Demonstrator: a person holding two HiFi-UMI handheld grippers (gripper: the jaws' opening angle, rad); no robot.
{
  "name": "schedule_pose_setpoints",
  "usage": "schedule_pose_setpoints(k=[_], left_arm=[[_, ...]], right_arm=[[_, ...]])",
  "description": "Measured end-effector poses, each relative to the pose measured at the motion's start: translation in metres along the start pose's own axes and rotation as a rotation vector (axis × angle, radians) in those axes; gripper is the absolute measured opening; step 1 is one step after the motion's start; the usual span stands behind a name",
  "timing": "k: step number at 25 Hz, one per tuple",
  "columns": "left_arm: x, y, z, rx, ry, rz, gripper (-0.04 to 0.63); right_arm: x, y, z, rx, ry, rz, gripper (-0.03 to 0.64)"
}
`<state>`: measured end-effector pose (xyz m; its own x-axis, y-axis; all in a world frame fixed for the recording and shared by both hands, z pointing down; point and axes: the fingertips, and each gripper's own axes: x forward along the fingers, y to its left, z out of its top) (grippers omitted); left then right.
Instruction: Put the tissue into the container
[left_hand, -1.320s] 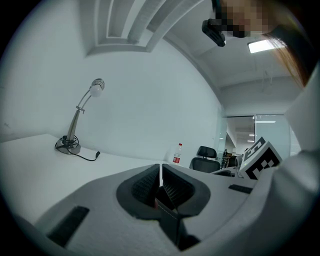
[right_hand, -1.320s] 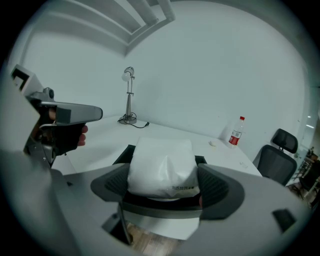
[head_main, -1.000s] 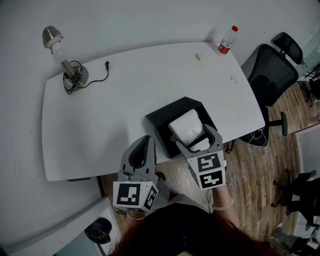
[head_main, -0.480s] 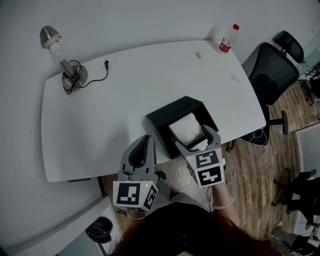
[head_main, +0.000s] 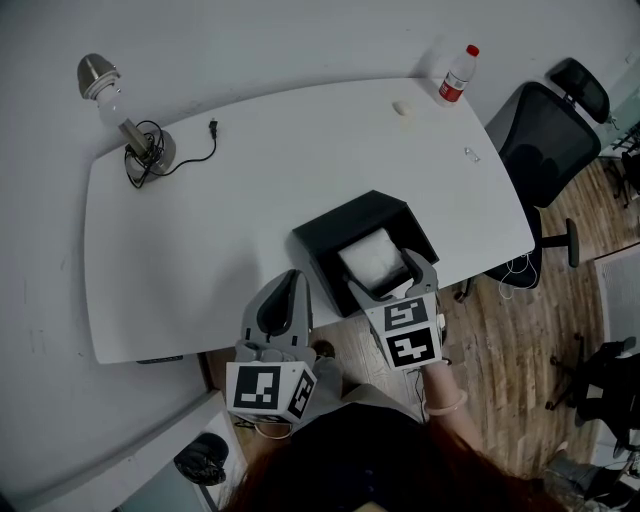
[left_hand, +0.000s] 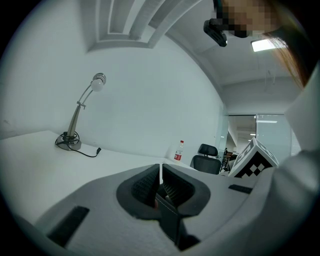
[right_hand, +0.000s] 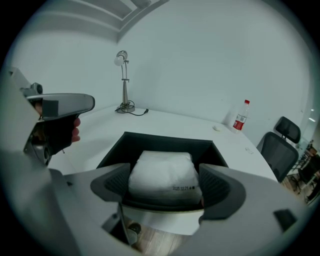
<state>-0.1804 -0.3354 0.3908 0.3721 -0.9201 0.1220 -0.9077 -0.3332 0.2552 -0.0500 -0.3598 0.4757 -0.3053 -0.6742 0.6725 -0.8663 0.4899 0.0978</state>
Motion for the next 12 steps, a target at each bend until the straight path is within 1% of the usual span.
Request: schedule_pose_setpoints(k=[8,12], left_arm=[[-0.002,-0.005,-0.003,0.003,0.009,-0.001,0.038],[-0.005,-0.011,-0.003,0.011,0.01,-0.002,0.038]], right_arm=[[-0.002,0.001,0.001,-0.008,-0.016,0.026,0.422],[-0.007,0.001,0.004,0.005,-0.05,0.028,0.42]])
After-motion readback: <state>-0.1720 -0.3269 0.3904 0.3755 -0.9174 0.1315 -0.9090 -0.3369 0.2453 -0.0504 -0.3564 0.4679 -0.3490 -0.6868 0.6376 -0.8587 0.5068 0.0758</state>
